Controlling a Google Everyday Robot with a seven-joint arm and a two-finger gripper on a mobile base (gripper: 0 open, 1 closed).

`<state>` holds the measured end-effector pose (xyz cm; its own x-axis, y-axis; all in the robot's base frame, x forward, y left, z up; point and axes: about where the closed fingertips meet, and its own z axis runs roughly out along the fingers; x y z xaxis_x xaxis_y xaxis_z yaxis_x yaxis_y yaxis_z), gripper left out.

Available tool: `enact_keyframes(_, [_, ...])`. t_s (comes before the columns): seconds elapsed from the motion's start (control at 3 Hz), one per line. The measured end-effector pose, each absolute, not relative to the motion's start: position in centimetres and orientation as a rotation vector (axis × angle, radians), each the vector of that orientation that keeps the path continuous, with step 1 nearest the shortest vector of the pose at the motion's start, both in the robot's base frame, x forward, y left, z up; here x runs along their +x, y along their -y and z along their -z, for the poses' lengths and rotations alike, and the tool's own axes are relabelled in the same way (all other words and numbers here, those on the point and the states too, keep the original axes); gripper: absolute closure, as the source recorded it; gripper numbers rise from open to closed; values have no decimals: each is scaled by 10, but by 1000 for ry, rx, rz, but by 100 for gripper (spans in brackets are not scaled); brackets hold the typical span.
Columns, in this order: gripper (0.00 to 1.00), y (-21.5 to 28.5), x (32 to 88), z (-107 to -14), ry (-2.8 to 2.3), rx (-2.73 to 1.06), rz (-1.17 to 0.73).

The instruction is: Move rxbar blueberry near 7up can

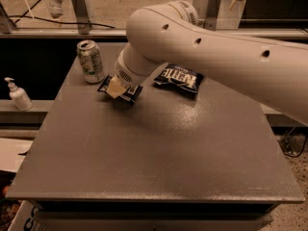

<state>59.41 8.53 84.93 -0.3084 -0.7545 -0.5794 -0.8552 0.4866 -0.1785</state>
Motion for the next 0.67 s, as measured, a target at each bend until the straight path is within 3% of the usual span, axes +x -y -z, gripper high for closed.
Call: enact_keyframes(0.67, [100, -96, 645, -850, -2142, -1304, -162])
